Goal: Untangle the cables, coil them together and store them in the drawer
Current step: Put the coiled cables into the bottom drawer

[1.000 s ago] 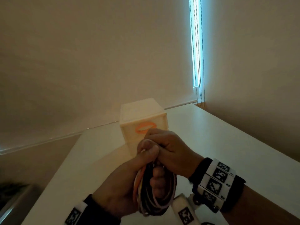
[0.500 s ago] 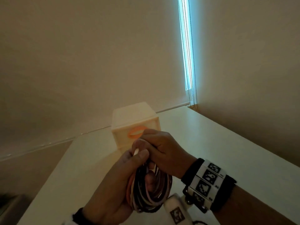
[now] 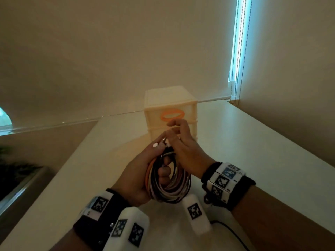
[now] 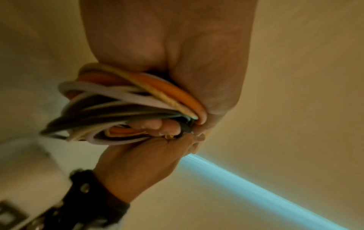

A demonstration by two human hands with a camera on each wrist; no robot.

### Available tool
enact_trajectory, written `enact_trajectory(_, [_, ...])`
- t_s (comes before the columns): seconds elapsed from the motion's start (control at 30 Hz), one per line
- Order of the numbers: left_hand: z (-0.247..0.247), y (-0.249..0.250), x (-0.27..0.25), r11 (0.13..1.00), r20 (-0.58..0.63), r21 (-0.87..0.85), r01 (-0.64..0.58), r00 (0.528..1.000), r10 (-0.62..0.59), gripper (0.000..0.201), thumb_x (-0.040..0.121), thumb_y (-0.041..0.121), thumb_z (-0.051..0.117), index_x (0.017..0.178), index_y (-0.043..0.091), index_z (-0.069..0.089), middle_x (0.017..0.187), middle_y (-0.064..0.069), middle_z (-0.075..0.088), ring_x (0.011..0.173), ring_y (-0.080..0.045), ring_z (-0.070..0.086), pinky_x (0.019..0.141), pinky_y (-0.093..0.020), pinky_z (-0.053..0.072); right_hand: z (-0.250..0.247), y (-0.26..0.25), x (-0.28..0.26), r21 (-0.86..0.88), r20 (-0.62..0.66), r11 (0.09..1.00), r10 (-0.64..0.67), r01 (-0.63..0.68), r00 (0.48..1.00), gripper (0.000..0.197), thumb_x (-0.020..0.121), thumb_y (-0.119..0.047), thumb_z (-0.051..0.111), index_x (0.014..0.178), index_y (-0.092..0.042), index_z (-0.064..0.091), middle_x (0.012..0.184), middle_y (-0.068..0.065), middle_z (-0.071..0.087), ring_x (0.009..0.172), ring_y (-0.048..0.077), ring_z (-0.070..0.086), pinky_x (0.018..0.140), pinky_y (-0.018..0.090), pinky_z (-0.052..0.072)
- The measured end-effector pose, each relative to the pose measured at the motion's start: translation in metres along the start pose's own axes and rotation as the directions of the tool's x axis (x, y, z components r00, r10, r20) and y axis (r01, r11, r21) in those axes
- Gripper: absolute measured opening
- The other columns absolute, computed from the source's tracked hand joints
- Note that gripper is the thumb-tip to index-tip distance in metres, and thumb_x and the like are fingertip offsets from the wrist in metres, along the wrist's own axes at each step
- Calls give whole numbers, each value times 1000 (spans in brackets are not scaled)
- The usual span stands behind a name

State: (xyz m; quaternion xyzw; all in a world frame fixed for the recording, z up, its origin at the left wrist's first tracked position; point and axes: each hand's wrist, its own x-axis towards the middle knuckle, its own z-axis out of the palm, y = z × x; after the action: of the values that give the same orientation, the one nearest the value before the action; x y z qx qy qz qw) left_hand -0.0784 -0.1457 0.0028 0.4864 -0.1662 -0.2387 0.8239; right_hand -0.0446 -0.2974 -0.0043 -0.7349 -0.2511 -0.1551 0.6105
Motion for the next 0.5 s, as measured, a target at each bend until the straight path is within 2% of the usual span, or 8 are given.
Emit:
enact_trajectory(0.07, [-6,-4,0,997,27,-72,18,1000,-16,41,103,30,49,143,31,54,76,-5,49,51,-12,45,46,-22,36,0,-2,0,-28,10,1000,-9,9,1000,15,108,-32,40,119,-31,50,110,8,65,83,21,69,75,41,60])
enact_trajectory(0.17, [-15,-7,-1,979,94,-178,95,992,-79,42,104,30,49,145,25,51,76,-5,49,50,-11,46,47,-22,36,-2,-5,-6,34,74,999,28,-31,997,23,108,-32,39,119,-25,58,106,0,70,97,24,68,85,40,58])
enact_trajectory(0.27, [-21,-4,-1,971,98,-221,96,992,-76,42,101,29,52,143,24,53,73,-3,49,48,-10,47,46,-22,37,-8,-9,-16,163,106,978,112,-128,988,36,108,-37,36,133,-24,58,121,-1,65,114,17,64,99,34,53])
enact_trajectory(0.3, [-21,-1,0,970,81,-234,72,995,-55,40,102,28,51,142,24,53,71,-3,50,46,-10,47,44,-21,37,-10,-9,-18,205,117,965,145,-166,983,40,107,-42,35,138,-27,56,127,2,63,116,18,64,101,36,53])
enact_trajectory(0.4, [-32,6,-1,954,50,-299,22,999,-7,36,103,27,46,138,27,51,68,-2,51,44,-10,47,43,-22,42,-15,-10,-25,286,101,902,307,-323,946,41,105,-53,35,138,-35,52,130,6,62,108,26,69,93,43,58])
enact_trajectory(0.5, [-44,10,-7,939,89,-343,9,996,23,34,104,26,45,137,26,53,71,-3,53,48,-11,50,47,-25,46,-17,-4,-32,365,79,828,429,-426,900,35,105,-47,44,129,-25,58,117,17,64,91,32,69,83,46,60])
